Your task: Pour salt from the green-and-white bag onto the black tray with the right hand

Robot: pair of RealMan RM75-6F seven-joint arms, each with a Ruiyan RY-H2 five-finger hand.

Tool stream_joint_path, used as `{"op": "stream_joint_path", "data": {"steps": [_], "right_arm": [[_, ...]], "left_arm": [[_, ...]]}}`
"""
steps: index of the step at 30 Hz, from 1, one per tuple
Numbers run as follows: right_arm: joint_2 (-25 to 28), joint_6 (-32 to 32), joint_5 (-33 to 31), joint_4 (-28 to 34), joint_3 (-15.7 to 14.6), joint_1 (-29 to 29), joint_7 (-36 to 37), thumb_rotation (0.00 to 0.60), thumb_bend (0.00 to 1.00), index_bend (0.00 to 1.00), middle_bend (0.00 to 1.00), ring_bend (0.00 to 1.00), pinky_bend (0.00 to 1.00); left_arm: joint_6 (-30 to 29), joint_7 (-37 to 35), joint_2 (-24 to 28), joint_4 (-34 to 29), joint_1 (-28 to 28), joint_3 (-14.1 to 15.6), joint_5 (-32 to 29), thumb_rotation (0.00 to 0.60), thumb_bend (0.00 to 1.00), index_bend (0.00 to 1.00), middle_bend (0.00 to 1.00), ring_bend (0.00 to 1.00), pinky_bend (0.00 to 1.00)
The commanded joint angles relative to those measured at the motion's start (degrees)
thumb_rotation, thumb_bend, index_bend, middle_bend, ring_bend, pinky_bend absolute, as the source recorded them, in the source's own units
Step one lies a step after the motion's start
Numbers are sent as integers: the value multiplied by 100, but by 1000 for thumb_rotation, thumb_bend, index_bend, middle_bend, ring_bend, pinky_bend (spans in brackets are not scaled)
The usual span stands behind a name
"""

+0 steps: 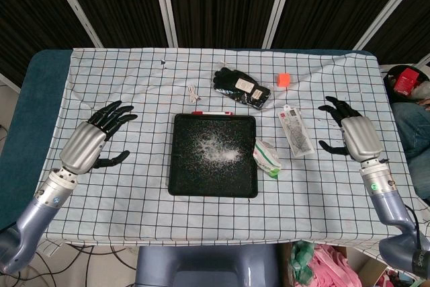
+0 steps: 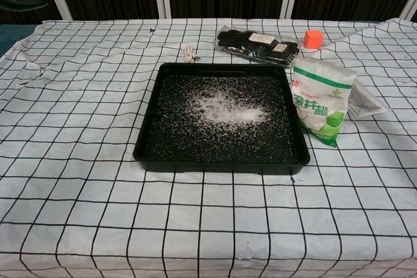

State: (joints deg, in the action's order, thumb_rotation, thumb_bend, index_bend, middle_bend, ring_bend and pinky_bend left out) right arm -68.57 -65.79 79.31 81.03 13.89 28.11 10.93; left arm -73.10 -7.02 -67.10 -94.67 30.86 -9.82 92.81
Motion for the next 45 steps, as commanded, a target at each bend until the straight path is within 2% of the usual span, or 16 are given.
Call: {"op": "stream_joint_path", "data": {"steps": [1, 17, 24, 27, 31, 35, 37, 38, 39, 41, 45], "right_arm": [[-13, -15, -3, 5, -9, 0, 9, 600, 167, 211, 86, 122, 281], [17, 0, 12, 166, -87, 65, -141, 600, 167, 211, 85, 122, 281], [3, 120, -62, 242, -108, 132, -226, 600, 167, 211, 86, 122, 281], [130, 292, -120, 358, -184, 132, -275, 600, 167, 211, 86, 121, 280], [377, 447, -264, 639, -288, 29, -267, 600, 167, 211, 86, 123, 281], [694, 594, -377, 1125, -423, -188, 285, 600, 146, 211, 86, 122, 281], [856, 703, -334, 1370, -533, -316, 812, 600, 131, 212, 85, 122, 281], [919, 760, -274, 1458, -695, -440, 1015, 600, 120, 212, 83, 120, 281], [933, 719, -237, 1504, -838, -564, 977, 600, 110, 211, 81, 119, 281], [859, 553, -263, 1580, -940, -737, 913, 600, 90, 211, 74, 115, 281], [571, 355, -353, 1604, -1026, -962, 1014, 600, 82, 210, 72, 114, 278]], "left_arm": [[-46, 45, 15, -58, -7, 18, 19, 600, 254, 178, 118, 0, 163], [-257, 99, 200, -200, -131, 122, 35, 600, 254, 179, 115, 0, 163], [-546, -11, 276, -56, -238, 145, 164, 600, 255, 180, 130, 1, 171], [-648, 171, 358, 55, -337, 197, 188, 600, 255, 180, 132, 1, 172], [-858, 755, 600, -4, -713, 438, 165, 600, 254, 180, 132, 1, 164], [-1172, 1038, 772, -226, -1228, 706, -21, 600, 254, 183, 130, 0, 143], [-1393, 965, 800, -244, -1482, 845, -12, 600, 254, 182, 130, 0, 137], [-1595, 839, 794, -191, -1710, 974, -5, 600, 255, 183, 130, 0, 132], [-1801, 690, 768, -85, -1919, 1104, 51, 600, 255, 183, 130, 0, 127], [-2007, 435, 698, 136, -2144, 1232, 117, 600, 255, 183, 131, 0, 110], [-2125, 135, 598, 437, -2377, 1324, 74, 600, 254, 185, 129, 0, 101]]}}
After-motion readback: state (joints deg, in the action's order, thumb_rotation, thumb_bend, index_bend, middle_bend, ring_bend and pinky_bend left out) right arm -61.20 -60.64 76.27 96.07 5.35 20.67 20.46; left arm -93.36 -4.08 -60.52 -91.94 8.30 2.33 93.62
